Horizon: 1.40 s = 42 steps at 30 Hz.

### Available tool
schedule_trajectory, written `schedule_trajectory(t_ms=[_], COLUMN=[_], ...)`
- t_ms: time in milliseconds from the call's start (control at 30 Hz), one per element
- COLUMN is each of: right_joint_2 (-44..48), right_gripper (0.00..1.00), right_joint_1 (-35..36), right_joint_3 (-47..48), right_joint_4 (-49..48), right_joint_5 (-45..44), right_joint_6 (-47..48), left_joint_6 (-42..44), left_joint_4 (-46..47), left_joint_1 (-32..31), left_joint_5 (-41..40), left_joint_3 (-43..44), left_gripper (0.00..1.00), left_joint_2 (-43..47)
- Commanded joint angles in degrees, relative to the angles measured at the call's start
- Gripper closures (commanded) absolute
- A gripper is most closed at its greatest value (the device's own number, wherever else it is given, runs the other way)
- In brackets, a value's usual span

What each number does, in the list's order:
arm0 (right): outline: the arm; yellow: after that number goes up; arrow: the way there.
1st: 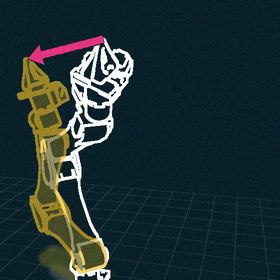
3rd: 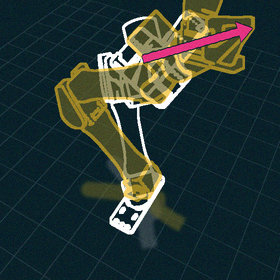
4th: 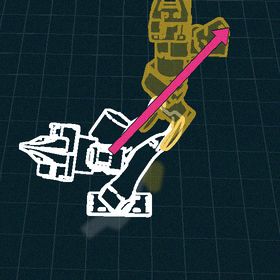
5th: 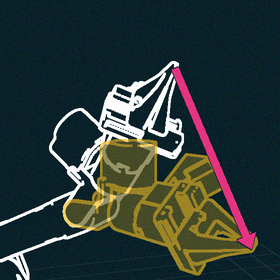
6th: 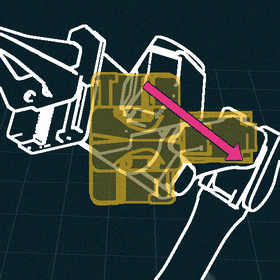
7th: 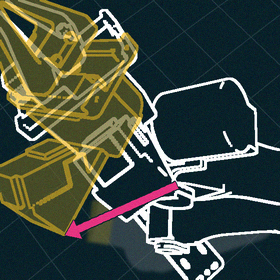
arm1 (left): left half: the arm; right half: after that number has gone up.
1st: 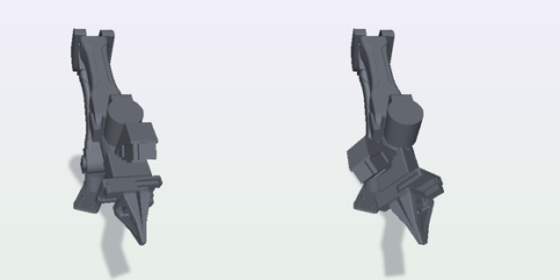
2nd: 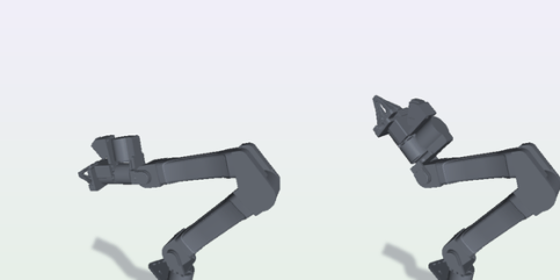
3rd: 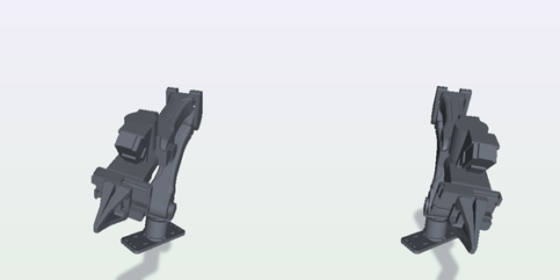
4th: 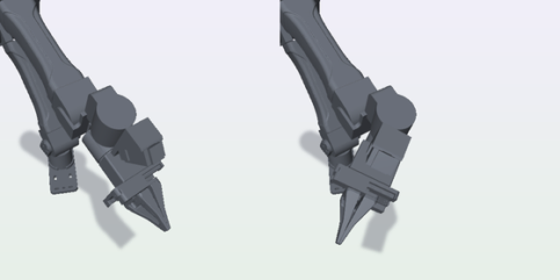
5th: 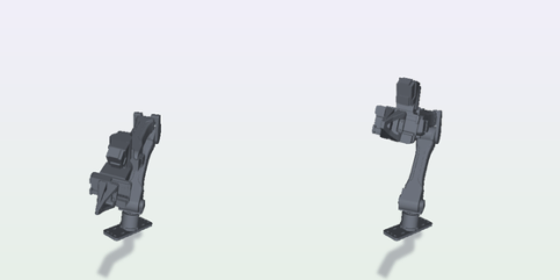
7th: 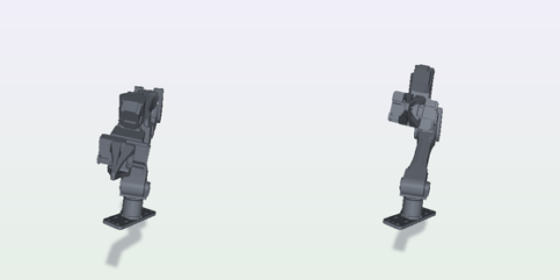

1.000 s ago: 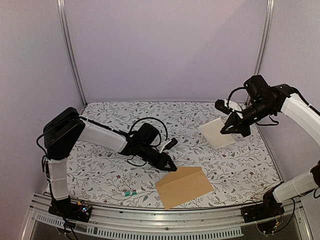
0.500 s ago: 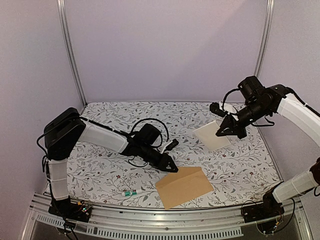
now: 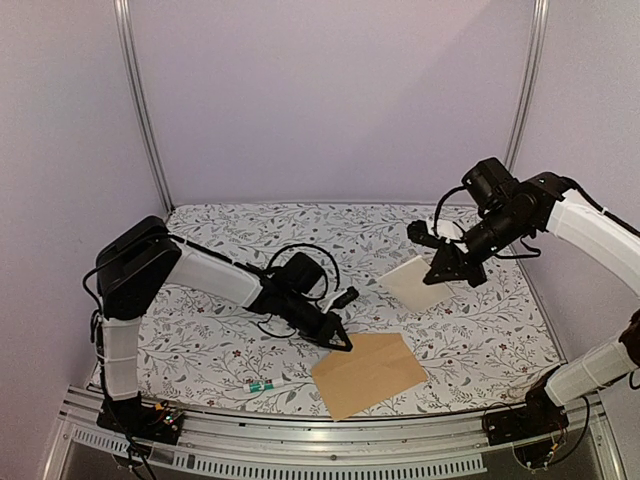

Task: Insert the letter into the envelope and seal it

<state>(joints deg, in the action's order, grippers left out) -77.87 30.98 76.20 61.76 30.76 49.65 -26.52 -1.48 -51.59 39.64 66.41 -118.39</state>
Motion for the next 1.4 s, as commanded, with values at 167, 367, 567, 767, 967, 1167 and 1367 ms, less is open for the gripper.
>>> schedule_trajectory(t_ms=[167, 367, 567, 767, 967, 1167, 1367], right_joint_2=[-3.49, -6.01, -9.3, -12.6, -15.38, -17.67, -18.86], right_gripper=[1.0, 1.0, 1.0, 1.0, 1.0, 1.0, 1.0], right_joint_1=[5.99, 13.73, 18.78, 21.92, 25.17, 25.7, 25.8], right_joint_3=[6.42, 8.3, 10.99, 13.82, 14.79, 15.25, 14.68], right_joint_4=[8.11, 13.67, 16.15, 15.97, 15.31, 14.57, 13.09], right_joint_5=[-0.94, -5.98, -11.73, -18.21, -23.31, -25.44, -26.27], right_joint_6=[7.83, 11.94, 13.53, 12.57, 11.54, 11.18, 10.91], left_joint_6=[5.93, 10.51, 13.98, 15.05, 15.91, 17.08, 17.98], left_joint_4=[-3.64, -6.92, -12.08, -15.21, -16.53, -17.42, -18.47], left_joint_1=[-0.68, -0.72, -0.82, -1.27, -1.4, -1.54, -1.89], left_joint_5=[4.17, 5.72, 8.75, 10.66, 11.71, 12.31, 12.29], left_joint_3=[5.45, 8.74, 13.04, 16.1, 17.51, 18.27, 18.9], left_gripper=[1.0, 1.0, 1.0, 1.0, 1.0, 1.0, 1.0], left_joint_2=[-0.21, 0.34, -0.41, -1.71, -2.7, -3.25, -3.53])
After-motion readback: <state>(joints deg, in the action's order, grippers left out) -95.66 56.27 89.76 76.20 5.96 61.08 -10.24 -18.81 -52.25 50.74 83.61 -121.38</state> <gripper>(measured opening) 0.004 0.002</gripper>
